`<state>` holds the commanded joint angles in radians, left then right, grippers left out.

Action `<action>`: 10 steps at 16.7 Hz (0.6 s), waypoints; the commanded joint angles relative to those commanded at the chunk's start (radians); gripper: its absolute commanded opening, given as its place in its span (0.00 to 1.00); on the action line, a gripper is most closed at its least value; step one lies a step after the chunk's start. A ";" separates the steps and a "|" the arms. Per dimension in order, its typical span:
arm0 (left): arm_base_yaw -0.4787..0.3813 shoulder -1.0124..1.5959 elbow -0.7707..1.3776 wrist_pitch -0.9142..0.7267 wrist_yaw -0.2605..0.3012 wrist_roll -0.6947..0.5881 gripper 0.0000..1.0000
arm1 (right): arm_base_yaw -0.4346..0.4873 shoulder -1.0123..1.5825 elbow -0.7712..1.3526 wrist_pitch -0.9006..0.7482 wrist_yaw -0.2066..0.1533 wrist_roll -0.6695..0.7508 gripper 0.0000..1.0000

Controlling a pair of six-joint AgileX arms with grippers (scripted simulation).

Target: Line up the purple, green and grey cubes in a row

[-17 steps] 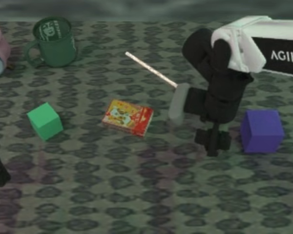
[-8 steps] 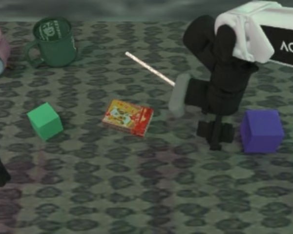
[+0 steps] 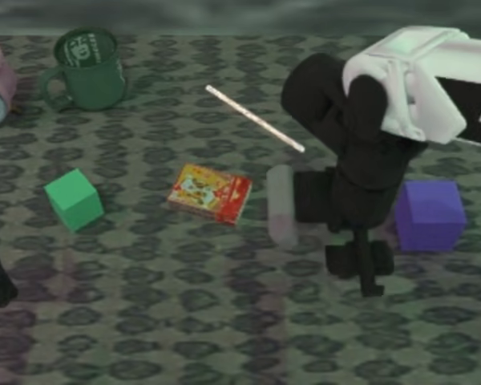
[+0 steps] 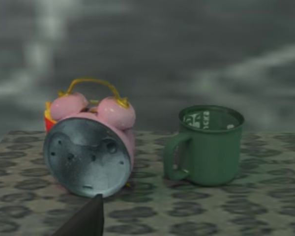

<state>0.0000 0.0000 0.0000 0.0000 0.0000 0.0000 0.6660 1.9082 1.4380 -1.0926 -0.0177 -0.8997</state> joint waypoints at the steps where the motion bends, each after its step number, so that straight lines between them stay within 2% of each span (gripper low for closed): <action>1: 0.000 0.000 0.000 0.000 0.000 0.000 1.00 | 0.001 -0.001 -0.001 0.000 0.000 -0.001 0.00; 5: 0.000 0.000 0.000 0.000 0.000 0.000 1.00 | -0.003 0.008 -0.010 0.018 0.000 0.002 0.00; 10: 0.000 0.000 0.000 0.000 0.000 0.000 1.00 | 0.000 0.062 -0.121 0.193 0.000 0.003 0.00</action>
<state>0.0000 0.0000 0.0000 0.0000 0.0000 0.0000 0.6658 1.9702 1.3166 -0.8991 -0.0176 -0.8963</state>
